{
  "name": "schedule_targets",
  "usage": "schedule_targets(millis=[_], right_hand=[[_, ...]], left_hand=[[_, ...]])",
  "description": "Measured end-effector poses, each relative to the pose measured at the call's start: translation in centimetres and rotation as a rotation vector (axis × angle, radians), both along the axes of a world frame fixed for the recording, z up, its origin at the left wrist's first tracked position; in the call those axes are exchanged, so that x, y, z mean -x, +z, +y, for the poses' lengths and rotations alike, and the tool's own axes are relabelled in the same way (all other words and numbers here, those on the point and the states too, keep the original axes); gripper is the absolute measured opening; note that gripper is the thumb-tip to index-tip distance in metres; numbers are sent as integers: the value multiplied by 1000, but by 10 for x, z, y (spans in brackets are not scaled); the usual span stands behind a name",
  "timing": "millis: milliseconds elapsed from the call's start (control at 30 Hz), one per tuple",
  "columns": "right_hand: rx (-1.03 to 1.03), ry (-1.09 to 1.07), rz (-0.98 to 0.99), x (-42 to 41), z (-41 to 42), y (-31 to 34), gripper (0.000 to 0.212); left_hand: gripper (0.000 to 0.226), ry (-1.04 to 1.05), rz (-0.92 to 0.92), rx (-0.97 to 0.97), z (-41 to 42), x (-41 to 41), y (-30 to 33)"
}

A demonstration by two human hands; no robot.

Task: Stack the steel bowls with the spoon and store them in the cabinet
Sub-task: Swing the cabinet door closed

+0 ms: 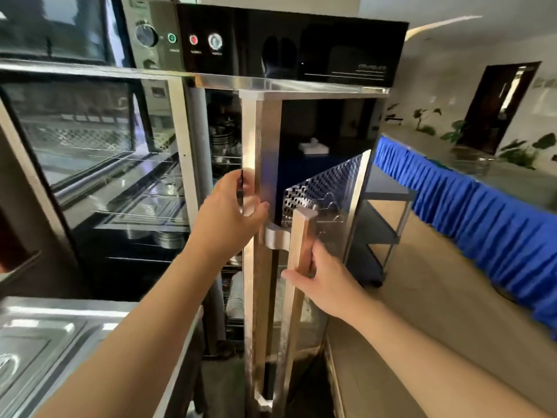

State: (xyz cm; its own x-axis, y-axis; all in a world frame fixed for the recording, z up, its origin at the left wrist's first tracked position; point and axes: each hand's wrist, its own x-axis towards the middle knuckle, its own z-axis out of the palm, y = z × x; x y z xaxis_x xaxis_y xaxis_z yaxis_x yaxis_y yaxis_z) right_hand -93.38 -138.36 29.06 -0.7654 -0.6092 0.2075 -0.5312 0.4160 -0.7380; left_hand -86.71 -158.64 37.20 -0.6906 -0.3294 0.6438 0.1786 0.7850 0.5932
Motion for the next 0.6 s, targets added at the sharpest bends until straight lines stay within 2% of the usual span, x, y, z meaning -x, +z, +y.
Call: schedule_targets(millis=[133, 267, 333, 467, 600], right_hand=[[14, 20, -63, 18, -50, -1, 33], [6, 6, -137, 46, -107, -3, 48], [-22, -4, -155, 62, -135, -4, 54], [-31, -9, -166, 89, -189, -6, 47], [-25, -31, -164, 111, -234, -5, 50]], left_hand=[[25, 5, 18, 13, -48, 23, -3], [19, -1, 4, 54, -101, 49, -5], [24, 9, -9, 72, -126, 63, -7], [41, 48, -18, 108, -175, 91, -10], [46, 73, -48, 153, -220, 120, -13]])
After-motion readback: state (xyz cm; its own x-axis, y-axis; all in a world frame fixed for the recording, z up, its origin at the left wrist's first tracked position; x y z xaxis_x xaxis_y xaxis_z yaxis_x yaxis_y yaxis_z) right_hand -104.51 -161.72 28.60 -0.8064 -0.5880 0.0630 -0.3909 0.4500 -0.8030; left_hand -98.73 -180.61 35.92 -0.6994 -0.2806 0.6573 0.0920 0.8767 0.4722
